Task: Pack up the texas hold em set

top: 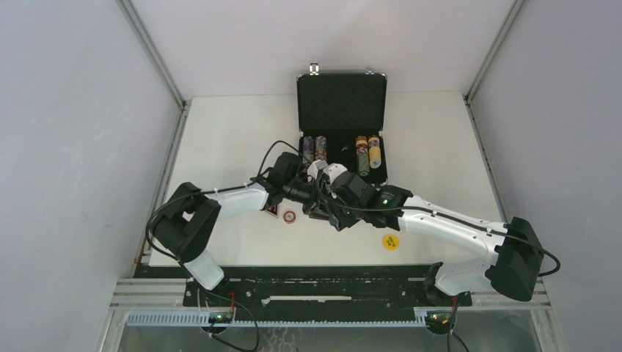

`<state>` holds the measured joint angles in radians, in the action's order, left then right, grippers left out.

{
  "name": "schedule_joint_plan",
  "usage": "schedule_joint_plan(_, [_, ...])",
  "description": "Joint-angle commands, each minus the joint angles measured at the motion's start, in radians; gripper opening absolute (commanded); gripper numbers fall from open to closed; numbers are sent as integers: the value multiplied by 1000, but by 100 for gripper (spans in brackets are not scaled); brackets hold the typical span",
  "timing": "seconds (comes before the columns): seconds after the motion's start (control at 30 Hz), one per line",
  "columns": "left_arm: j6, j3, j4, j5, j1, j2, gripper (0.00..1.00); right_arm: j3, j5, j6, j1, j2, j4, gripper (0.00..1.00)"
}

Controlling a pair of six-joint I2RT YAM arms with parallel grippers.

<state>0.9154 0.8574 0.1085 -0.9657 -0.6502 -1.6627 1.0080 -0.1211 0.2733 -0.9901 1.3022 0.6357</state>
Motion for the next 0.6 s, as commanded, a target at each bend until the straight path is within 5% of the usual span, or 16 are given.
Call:
schedule_joint_plan(0.0, [-49,45,-2,-38,-27,1,26,53,-13,-17,-4,5,-55,30])
schedule_joint_plan(0.1, [-94,65,-60,-28,-41,0,3,52,-9,-14,-7,8,-53,30])
schedule_joint_plan(0.33, [-156,89,-95,-5,-52,22,0,52,-19,-14,-6,0,-46,34])
schedule_joint_plan(0.5, [-198,112,-103,-7,-51,29,0,51,-36,-26,-4,-39,-30,71])
schedule_joint_plan(0.57, [-203,123,-102,-13,-51,35,0,52,-31,-29,5,-55,-21,77])
